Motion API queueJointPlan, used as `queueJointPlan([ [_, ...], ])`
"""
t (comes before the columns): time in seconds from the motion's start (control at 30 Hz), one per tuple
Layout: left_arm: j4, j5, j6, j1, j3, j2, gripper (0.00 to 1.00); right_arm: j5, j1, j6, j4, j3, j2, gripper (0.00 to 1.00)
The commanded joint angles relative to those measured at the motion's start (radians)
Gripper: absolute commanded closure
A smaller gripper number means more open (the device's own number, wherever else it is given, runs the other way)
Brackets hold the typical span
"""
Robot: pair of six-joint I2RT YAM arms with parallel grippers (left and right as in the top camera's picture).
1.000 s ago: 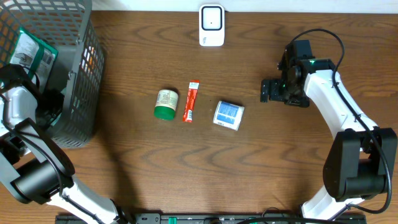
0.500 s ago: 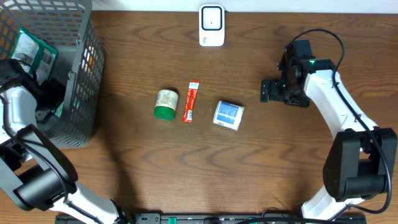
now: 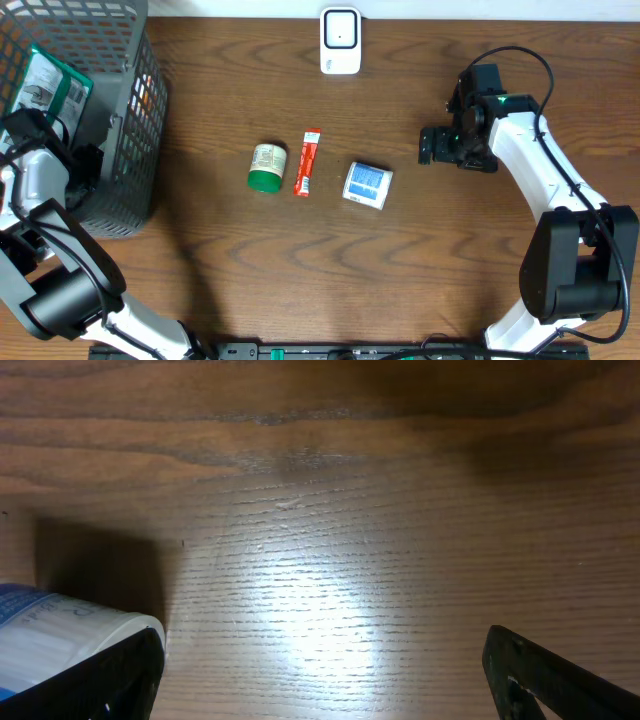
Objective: Scan the item barcode
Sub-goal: 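Grasp the mint-green wipes pack in the basket with the left gripper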
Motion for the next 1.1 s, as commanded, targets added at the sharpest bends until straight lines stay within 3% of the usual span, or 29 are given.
queueJointPlan([
  [0.0,0.039,-0.019,0.009,-0.001,-0.059,-0.007,0.18,0.006,0.002,-0.002,-0.001,0.011,-0.013,0.01],
  [0.33,0.114,0.202,0.008,-0.001,-0.087,-0.021,0.24,0.006,0.002,-0.002,-0.001,0.011,-0.013,0.01],
  [0.7,0.117,0.197,0.005,0.024,-0.069,-0.166,0.22,0.006,0.002,-0.002,-0.001,0.011,-0.013,0.01],
  [1.07,0.129,0.198,0.006,0.045,-0.070,-0.006,0.22,0.006,0.002,-0.002,-0.001,0.011,-0.013,0.01],
])
